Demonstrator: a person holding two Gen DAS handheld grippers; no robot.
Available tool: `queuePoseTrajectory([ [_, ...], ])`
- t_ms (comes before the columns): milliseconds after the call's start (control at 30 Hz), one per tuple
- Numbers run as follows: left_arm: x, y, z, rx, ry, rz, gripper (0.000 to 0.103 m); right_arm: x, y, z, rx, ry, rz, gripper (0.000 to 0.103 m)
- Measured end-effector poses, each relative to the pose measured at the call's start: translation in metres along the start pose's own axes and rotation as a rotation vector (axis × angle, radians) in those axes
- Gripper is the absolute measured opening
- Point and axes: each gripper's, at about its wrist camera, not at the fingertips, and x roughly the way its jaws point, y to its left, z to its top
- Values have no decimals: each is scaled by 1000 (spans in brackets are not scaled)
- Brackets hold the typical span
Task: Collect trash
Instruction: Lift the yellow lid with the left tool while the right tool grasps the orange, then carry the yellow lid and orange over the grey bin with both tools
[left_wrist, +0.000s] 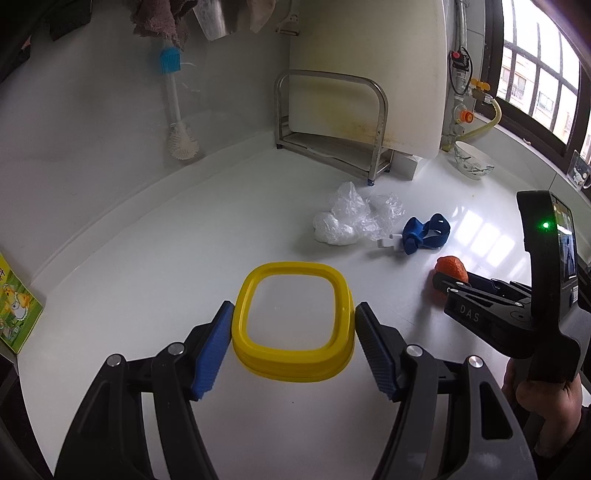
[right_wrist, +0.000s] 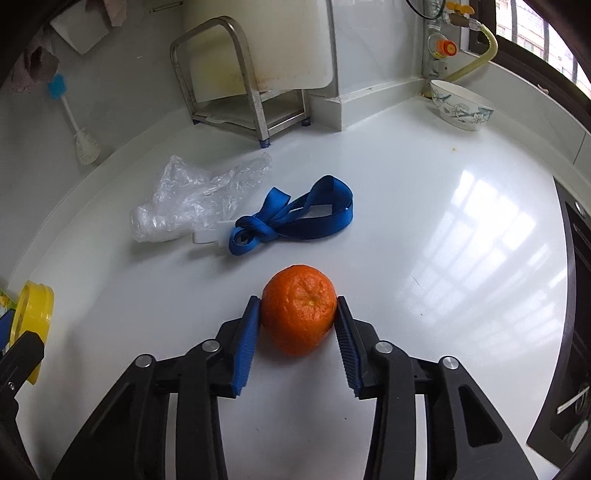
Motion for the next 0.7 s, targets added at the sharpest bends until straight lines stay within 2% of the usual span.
queuePoseTrajectory([
  [33,0,1,0,-5,3,1,65,-1,3,0,-16,1,2,28],
  [200,0,2,0,-26,17,-2,65,-14,14,-2,-63,-17,16,25],
  [700,-35,1,-9,-61,13,31,65,-80,21,-27,-126,-62,44,24],
])
